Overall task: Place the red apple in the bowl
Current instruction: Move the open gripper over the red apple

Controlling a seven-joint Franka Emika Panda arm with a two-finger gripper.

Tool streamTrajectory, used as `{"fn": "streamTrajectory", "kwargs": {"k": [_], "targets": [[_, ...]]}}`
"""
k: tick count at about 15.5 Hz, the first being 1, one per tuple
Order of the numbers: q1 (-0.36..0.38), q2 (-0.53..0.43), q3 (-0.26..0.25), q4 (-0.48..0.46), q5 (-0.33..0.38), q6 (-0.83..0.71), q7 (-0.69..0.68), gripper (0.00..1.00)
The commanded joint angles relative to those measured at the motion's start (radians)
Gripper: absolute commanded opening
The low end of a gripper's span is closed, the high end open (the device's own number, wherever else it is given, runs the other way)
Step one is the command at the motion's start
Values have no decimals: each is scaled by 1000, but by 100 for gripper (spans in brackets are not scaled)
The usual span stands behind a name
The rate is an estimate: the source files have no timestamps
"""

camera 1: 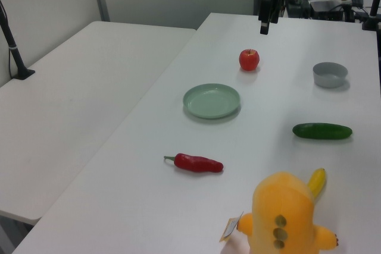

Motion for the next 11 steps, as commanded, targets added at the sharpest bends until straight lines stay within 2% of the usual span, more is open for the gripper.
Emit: {"fn": "streamTrajectory", "kwargs": {"k": [1, 7, 11], "targets": [[-26, -55, 11, -83, -11, 3, -92, 100], [-33, -56, 11, -94, -11, 60, -93, 100], [-65, -49, 5, -100, -12, 126, -94, 100]]}}
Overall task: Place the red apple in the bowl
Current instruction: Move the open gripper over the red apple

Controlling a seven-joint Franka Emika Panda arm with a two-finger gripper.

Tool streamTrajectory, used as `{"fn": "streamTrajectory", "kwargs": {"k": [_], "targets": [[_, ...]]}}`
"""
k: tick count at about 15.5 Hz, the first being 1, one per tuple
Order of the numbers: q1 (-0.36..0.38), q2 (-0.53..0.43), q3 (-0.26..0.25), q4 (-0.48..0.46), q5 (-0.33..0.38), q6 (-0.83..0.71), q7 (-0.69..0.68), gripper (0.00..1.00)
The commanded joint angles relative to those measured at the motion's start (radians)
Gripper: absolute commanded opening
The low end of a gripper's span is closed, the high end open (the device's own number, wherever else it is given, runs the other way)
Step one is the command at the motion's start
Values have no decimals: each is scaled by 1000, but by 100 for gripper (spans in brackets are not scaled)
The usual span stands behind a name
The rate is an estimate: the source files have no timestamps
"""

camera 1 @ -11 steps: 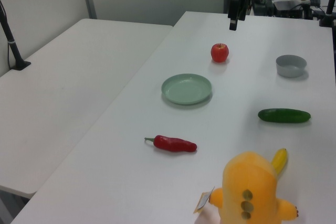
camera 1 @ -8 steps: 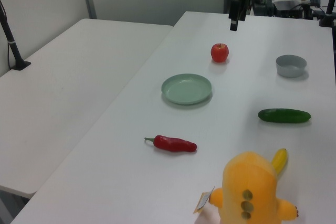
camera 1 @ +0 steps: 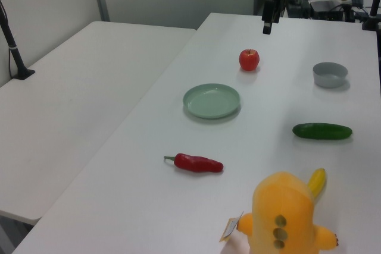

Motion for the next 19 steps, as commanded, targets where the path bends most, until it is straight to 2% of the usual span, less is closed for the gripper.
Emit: {"fn": "streamTrajectory", "kwargs": {"k": [1, 5, 7, 13, 19], "targets": [[-42, -23, 3, -59, -13, 107, -25, 100], [-140, 29, -6, -106, -62, 297, -36, 100], [-151, 61, -51, -115, -60, 388, -30, 100], [-220, 138, -59, -103, -60, 478, -35, 100], [-226, 269, -59, -100, -57, 543, -24, 100]]}}
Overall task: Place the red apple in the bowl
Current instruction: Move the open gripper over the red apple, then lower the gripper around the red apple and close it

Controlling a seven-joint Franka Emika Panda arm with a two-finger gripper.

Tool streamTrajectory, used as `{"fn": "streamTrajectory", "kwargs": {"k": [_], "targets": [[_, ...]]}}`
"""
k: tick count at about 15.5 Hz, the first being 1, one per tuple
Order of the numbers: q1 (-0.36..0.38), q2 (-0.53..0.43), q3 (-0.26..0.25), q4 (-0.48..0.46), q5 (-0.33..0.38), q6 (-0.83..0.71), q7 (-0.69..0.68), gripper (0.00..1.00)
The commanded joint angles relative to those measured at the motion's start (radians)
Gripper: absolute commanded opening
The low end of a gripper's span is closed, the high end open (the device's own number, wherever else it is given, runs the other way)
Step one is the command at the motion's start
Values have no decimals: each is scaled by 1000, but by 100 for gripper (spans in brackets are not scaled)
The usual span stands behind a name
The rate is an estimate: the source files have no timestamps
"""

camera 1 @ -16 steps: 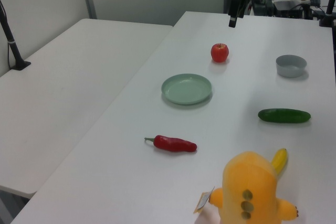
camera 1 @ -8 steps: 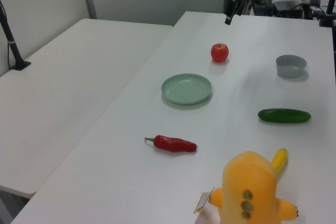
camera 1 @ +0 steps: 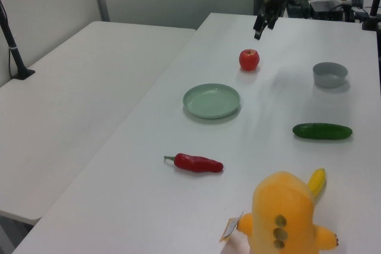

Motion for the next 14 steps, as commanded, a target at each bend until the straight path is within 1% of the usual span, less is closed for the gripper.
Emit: {"fn": "streamTrajectory", "kwargs": {"k": [1, 4, 5, 7, 9, 13, 14], "targets": [[3, 77, -2, 2, -4, 50, 4, 100], [-17, 111, -2, 9, 5, 147, 7, 100], [-17, 128, -2, 12, 4, 155, 7, 100], [-19, 174, -2, 57, 4, 156, 7, 100], [-25, 209, -2, 76, 2, 158, 10, 100], [-33, 232, -1, 105, -1, 161, 27, 100], [-31, 244, 1, 129, -1, 159, 28, 100]]}}
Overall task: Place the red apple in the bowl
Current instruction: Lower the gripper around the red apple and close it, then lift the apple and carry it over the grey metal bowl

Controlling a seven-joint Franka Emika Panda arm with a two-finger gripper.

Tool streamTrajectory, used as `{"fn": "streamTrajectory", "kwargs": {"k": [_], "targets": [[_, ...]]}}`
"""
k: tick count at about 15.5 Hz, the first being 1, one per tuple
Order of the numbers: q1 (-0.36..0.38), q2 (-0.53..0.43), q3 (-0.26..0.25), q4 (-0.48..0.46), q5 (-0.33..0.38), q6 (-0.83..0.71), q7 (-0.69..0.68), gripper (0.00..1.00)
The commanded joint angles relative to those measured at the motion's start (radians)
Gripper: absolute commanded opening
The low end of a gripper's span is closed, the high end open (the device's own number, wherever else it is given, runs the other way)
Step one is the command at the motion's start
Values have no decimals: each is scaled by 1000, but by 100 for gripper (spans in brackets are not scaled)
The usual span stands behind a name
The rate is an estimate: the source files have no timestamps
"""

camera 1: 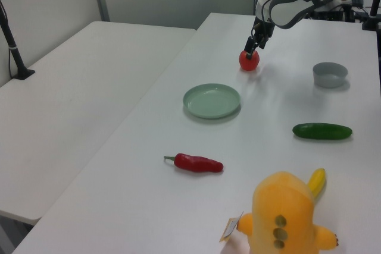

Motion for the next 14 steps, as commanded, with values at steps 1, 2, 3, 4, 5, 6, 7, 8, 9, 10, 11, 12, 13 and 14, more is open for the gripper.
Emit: {"fn": "streamTrajectory", "kwargs": {"k": [1, 2, 3, 4, 5, 6, 7, 8, 9, 10, 11, 12, 13, 14], "targets": [[-2, 45, 1, 56, -3, 16, 18, 100], [-2, 55, 1, 59, -6, 16, 18, 100], [-2, 62, 2, 67, -9, 17, 18, 100], [-2, 70, 4, 76, -9, 17, 16, 100], [-2, 76, 4, 79, -10, 17, 16, 100], [-1, 79, 4, 79, -13, 17, 16, 98], [-1, 81, 4, 79, -15, 17, 16, 71], [-1, 81, 4, 79, -15, 17, 18, 51], [-1, 81, 4, 77, -15, 17, 16, 41], [-1, 81, 4, 77, -15, 17, 18, 39], [-1, 79, 5, 77, -15, 17, 18, 39], [-4, 72, 9, 76, -15, 17, 18, 39], [-14, 47, 16, 70, -15, 17, 16, 39], [-31, 6, 33, 50, -13, 14, 15, 39]]}}
